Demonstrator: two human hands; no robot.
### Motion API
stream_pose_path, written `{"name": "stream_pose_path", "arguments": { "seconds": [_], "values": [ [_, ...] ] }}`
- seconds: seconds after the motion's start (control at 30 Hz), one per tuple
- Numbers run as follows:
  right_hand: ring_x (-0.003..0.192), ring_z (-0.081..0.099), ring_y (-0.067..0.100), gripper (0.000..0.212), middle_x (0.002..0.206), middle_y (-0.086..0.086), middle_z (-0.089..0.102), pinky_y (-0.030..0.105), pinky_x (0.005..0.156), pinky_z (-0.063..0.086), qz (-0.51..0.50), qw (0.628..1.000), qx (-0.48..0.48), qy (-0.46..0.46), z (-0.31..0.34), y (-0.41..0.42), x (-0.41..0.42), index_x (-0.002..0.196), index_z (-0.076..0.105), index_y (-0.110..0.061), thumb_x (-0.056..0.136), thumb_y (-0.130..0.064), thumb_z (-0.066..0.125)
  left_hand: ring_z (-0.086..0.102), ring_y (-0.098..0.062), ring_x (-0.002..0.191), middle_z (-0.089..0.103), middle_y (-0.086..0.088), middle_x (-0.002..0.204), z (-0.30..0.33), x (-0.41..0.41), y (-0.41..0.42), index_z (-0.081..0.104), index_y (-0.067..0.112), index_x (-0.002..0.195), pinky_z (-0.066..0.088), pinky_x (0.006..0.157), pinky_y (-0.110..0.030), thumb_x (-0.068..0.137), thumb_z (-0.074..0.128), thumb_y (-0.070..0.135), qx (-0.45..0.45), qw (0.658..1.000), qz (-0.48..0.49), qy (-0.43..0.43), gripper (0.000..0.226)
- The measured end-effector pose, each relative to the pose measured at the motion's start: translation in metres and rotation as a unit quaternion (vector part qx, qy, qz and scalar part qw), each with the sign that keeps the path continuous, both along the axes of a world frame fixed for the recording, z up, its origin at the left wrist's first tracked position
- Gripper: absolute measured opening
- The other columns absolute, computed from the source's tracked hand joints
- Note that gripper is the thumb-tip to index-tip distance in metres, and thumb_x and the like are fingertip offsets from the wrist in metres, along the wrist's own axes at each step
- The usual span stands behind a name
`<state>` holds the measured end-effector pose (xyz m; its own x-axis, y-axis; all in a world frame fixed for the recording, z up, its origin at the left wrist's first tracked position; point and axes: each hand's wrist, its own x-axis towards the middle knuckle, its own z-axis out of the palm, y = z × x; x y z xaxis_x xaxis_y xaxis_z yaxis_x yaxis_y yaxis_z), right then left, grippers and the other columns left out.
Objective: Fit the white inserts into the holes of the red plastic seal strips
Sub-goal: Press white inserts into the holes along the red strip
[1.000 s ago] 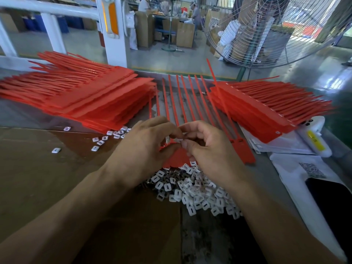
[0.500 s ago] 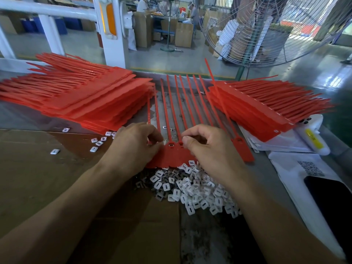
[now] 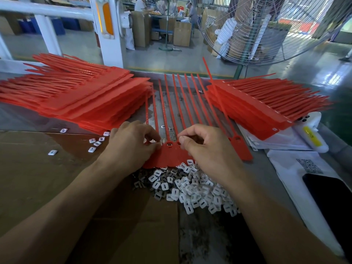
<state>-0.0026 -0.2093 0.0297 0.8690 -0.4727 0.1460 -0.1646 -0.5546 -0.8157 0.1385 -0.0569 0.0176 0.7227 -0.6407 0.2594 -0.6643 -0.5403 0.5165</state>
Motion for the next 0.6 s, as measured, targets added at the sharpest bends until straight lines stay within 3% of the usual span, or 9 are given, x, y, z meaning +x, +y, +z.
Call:
{"name": "stream_pose_path", "arguments": {
  "seconds": [0.23, 0.43, 0.6],
  "values": [
    [0.086, 0.067, -0.005, 0.009, 0.089, -0.013, 0.074, 0.003, 0.068, 0.047, 0.005, 1.000, -0.002, -0.005, 0.000, 0.000, -0.001, 0.101, 0.074, -0.031, 0.101, -0.031, 0.065, 0.042, -0.009, 0.108, 0.054, 0.022, 0.101, -0.005, 0.001, 0.002, 0.074, 0.044, 0.102, 0.027, 0.095, -0.035, 0.090, 0.073, 0.033, 0.030, 0.996, -0.021, -0.082, 0.016],
    [0.085, 0.066, -0.007, 0.008, 0.086, -0.016, 0.072, 0.003, 0.067, 0.045, 0.005, 1.000, -0.017, -0.002, -0.001, -0.003, -0.001, 0.100, 0.074, -0.032, 0.100, -0.034, 0.066, 0.032, -0.002, 0.103, 0.050, 0.026, 0.101, -0.004, 0.002, 0.003, 0.074, 0.050, 0.102, 0.021, 0.092, -0.031, 0.091, 0.071, 0.038, 0.059, 0.994, -0.030, -0.087, 0.017],
    [0.074, 0.070, 0.004, 0.005, 0.083, -0.017, 0.072, 0.025, 0.065, 0.059, 0.036, 0.994, -0.078, 0.071, 0.007, -0.014, -0.006, 0.091, 0.074, -0.035, 0.095, -0.038, 0.073, 0.036, -0.010, 0.120, 0.051, 0.023, 0.122, 0.002, -0.004, 0.005, 0.068, 0.051, 0.116, 0.023, 0.097, -0.033, 0.093, 0.063, 0.049, 0.128, 0.985, -0.049, -0.108, 0.024]
  ]
}}
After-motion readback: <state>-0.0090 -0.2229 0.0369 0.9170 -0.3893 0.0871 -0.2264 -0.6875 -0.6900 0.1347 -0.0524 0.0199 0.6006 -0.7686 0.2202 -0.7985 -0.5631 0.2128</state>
